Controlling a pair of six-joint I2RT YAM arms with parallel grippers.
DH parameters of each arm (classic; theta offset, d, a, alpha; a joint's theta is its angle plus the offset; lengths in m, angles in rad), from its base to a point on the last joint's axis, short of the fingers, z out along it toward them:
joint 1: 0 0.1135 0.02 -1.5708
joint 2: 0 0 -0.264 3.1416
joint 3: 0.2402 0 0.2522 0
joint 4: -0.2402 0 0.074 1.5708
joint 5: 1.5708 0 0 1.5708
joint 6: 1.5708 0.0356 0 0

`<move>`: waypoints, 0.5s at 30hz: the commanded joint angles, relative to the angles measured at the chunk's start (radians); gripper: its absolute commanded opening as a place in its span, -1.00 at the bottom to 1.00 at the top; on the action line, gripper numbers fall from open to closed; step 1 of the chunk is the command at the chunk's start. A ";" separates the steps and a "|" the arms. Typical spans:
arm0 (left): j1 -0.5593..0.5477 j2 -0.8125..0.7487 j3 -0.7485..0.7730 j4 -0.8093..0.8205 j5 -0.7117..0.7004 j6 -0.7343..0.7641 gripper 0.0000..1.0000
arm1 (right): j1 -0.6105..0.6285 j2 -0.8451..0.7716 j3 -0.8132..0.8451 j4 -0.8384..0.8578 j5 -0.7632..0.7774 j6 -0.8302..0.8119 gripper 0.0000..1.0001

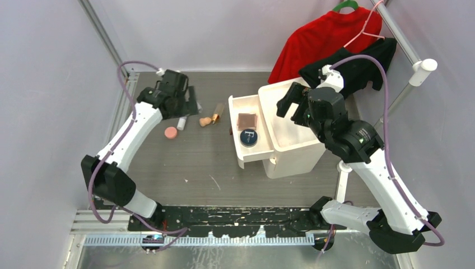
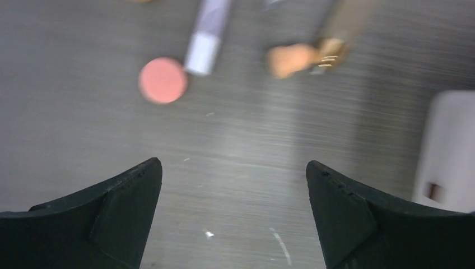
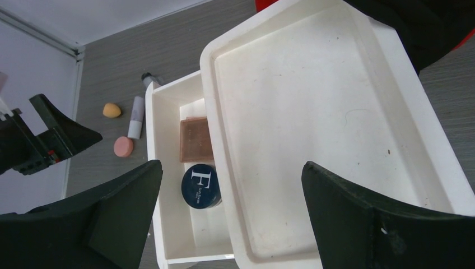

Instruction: Organize the makeup

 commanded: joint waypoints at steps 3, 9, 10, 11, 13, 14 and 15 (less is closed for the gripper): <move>0.185 -0.007 -0.202 0.066 0.048 -0.045 0.99 | 0.002 0.008 0.014 0.037 -0.017 -0.004 1.00; 0.257 0.110 -0.234 0.068 0.021 -0.004 0.96 | 0.001 0.002 0.013 0.040 -0.009 -0.003 1.00; 0.270 0.128 -0.241 0.092 0.043 0.021 0.95 | 0.002 0.003 0.012 0.039 -0.008 -0.003 1.00; 0.285 0.140 -0.251 0.107 0.068 0.047 0.95 | 0.001 0.001 0.012 0.038 -0.008 -0.003 1.00; 0.310 0.165 -0.272 0.171 0.122 0.099 0.95 | 0.002 0.001 0.012 0.035 -0.008 -0.002 1.00; 0.320 0.191 -0.270 0.182 0.162 0.121 0.95 | 0.001 -0.001 0.010 0.035 -0.008 -0.003 1.00; 0.331 0.214 -0.260 0.179 0.187 0.133 0.95 | 0.001 0.000 0.008 0.035 -0.007 -0.003 1.00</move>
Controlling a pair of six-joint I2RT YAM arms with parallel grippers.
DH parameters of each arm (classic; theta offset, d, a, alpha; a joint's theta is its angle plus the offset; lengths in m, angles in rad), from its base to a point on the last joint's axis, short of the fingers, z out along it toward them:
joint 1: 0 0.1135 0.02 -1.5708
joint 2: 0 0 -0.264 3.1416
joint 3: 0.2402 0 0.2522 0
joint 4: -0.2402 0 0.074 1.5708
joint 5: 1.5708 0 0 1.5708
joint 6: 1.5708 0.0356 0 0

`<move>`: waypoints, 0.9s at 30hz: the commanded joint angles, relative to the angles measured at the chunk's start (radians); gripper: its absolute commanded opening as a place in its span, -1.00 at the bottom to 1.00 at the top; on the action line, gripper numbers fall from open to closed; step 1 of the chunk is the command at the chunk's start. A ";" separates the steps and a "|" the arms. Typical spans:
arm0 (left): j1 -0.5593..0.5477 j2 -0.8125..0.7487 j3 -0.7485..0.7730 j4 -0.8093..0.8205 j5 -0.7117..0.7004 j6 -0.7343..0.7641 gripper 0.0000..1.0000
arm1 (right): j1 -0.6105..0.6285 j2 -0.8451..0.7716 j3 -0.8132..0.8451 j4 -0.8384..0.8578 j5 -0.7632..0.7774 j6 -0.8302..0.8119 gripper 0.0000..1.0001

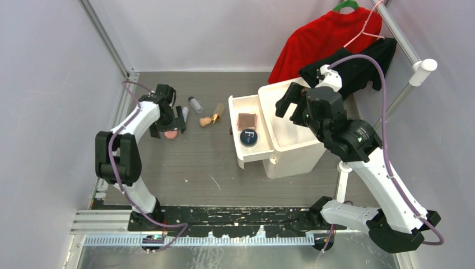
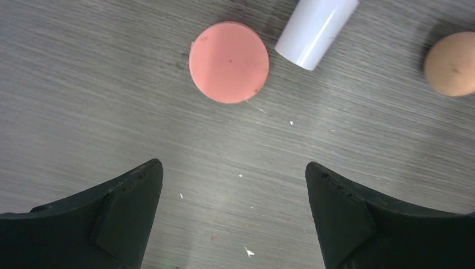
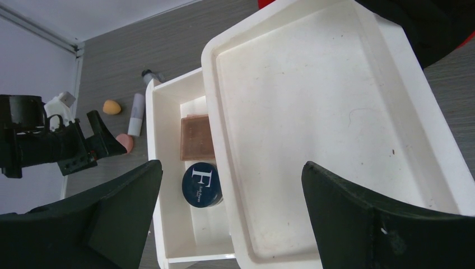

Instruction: Organize the makeup

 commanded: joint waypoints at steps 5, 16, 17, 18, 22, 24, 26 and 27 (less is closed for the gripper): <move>0.067 0.155 0.059 0.076 0.155 0.146 0.96 | 0.001 -0.014 0.007 0.033 0.010 0.002 1.00; 0.126 0.247 0.065 0.121 0.091 0.149 0.88 | 0.001 0.002 0.027 0.020 0.017 -0.006 1.00; 0.130 0.243 0.056 0.142 0.090 0.148 0.87 | 0.001 0.005 0.029 0.020 0.016 -0.005 1.00; 0.135 0.245 0.055 0.156 0.100 0.145 0.85 | 0.002 0.007 0.028 0.021 0.016 -0.005 1.00; 0.141 0.279 0.076 0.177 0.114 0.142 0.77 | 0.001 0.014 0.032 0.029 0.015 -0.010 1.00; 0.141 0.295 0.088 0.167 0.104 0.139 0.69 | 0.001 0.021 0.039 0.029 0.014 -0.011 1.00; 0.140 0.294 0.081 0.173 0.100 0.136 0.50 | 0.001 0.025 0.041 0.031 0.013 -0.011 1.00; 0.140 0.289 0.073 0.178 0.101 0.133 0.44 | 0.002 0.026 0.041 0.034 0.012 -0.012 1.00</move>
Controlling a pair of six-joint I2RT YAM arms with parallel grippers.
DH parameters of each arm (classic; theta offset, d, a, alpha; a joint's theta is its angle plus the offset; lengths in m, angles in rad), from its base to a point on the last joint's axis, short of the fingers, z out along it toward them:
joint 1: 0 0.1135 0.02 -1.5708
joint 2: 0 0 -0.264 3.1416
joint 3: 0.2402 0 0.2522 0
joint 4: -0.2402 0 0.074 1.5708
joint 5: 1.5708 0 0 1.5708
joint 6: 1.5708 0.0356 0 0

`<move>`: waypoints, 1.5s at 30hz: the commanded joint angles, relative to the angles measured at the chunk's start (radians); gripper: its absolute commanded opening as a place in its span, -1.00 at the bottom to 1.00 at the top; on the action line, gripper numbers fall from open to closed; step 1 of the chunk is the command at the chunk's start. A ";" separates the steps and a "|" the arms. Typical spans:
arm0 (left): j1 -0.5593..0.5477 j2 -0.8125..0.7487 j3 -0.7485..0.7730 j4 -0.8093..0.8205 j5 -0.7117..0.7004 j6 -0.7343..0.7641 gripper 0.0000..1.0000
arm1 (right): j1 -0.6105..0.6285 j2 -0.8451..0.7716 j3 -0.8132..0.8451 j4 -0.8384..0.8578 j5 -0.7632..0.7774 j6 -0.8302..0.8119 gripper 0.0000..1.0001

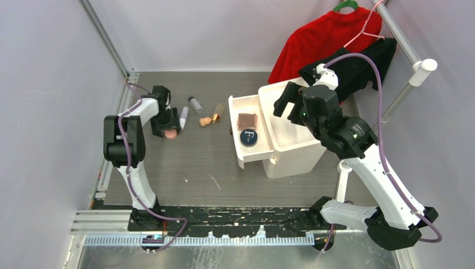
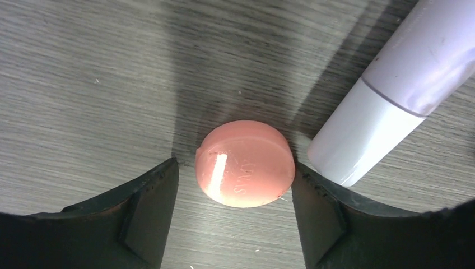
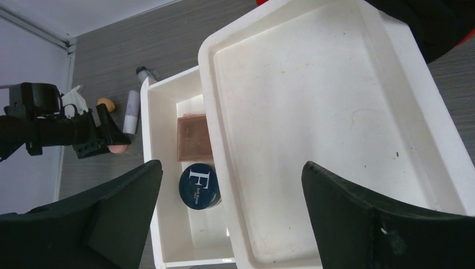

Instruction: Organize the makeup

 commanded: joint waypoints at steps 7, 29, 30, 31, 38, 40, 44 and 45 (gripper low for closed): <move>0.007 -0.006 -0.005 0.050 -0.001 -0.016 -0.03 | 0.002 0.030 0.055 0.045 -0.011 -0.015 1.00; -0.611 -0.457 0.373 -0.215 -0.134 -0.019 -0.09 | 0.002 0.012 0.055 0.039 0.091 -0.079 1.00; -0.641 -0.442 0.393 -0.202 -0.131 -0.021 -0.09 | 0.002 0.008 0.051 0.037 0.089 -0.073 1.00; -0.667 -0.425 0.417 -0.196 -0.127 -0.020 -0.09 | 0.002 0.002 0.046 0.035 0.089 -0.068 1.00; -0.803 -0.291 0.586 -0.177 -0.088 0.015 -0.08 | 0.001 -0.042 0.036 0.006 0.117 -0.061 1.00; -0.818 -0.238 0.636 -0.202 -0.065 0.022 -0.07 | 0.001 -0.048 0.035 0.000 0.118 -0.057 1.00; -0.842 -0.189 0.672 -0.210 -0.054 0.017 -0.02 | 0.002 -0.057 0.027 -0.004 0.118 -0.051 1.00; -0.844 -0.179 0.675 -0.211 -0.053 0.014 0.00 | 0.001 -0.058 0.025 -0.005 0.118 -0.051 1.00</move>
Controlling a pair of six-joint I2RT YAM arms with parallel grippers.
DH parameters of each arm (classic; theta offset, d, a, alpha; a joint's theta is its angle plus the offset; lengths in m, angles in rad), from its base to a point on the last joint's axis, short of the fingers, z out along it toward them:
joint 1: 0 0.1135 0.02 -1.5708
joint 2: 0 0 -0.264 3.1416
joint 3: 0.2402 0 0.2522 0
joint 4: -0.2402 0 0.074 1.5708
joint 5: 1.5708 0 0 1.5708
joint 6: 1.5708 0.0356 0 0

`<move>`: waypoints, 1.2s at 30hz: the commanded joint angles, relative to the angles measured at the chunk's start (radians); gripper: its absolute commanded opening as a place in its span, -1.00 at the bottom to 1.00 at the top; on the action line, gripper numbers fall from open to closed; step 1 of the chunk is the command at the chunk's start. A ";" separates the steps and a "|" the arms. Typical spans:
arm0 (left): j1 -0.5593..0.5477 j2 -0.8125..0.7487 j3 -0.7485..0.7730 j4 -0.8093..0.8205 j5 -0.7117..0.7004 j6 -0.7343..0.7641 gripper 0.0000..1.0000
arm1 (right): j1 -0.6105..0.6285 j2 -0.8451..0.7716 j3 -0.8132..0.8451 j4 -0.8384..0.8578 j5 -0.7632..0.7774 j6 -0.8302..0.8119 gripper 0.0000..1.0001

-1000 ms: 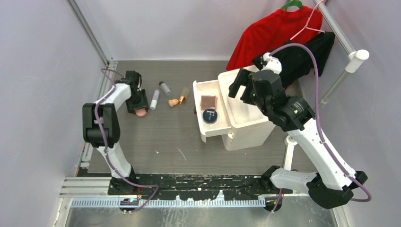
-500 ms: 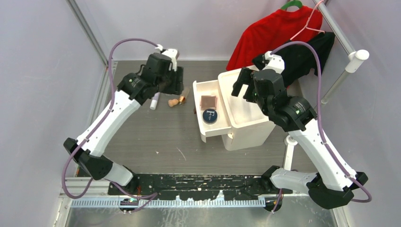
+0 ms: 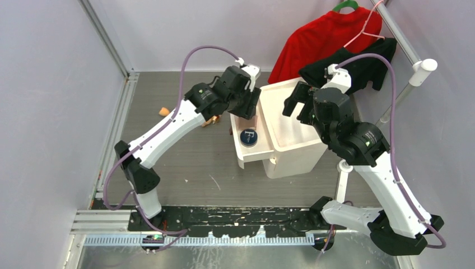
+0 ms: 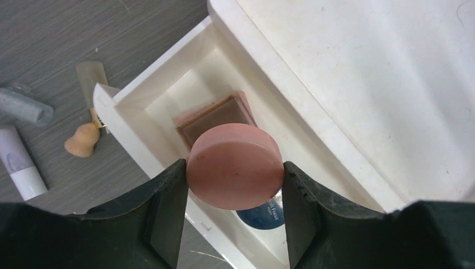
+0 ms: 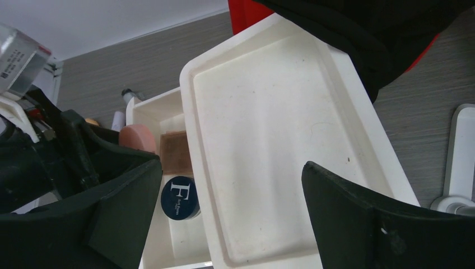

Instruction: Organize the makeup

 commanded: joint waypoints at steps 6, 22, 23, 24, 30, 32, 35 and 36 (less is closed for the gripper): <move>-0.012 0.034 0.083 -0.045 0.001 -0.002 0.61 | 0.001 -0.021 0.002 0.006 0.027 0.017 1.00; 0.169 -0.275 -0.281 -0.042 -0.055 -0.159 0.72 | 0.002 -0.003 -0.025 0.022 0.005 0.015 1.00; 0.193 -0.304 -0.334 -0.015 -0.034 -0.160 0.71 | 0.001 -0.003 -0.029 0.025 0.002 0.014 1.00; 0.213 -0.334 -0.393 0.011 -0.030 -0.160 0.71 | 0.001 0.001 -0.028 0.025 -0.005 0.015 1.00; 0.284 -0.373 -0.591 0.150 0.076 -0.180 0.71 | 0.001 0.029 -0.027 0.027 -0.055 0.017 1.00; 0.285 -0.348 -0.613 0.191 0.101 -0.183 0.71 | 0.002 0.044 -0.031 0.046 -0.110 0.024 1.00; 0.285 -0.293 -0.604 0.237 0.139 -0.172 0.71 | 0.001 0.080 -0.047 0.088 -0.234 0.040 1.00; 0.285 -0.280 -0.598 0.251 0.147 -0.166 0.71 | -0.002 0.095 -0.051 0.101 -0.279 0.044 1.00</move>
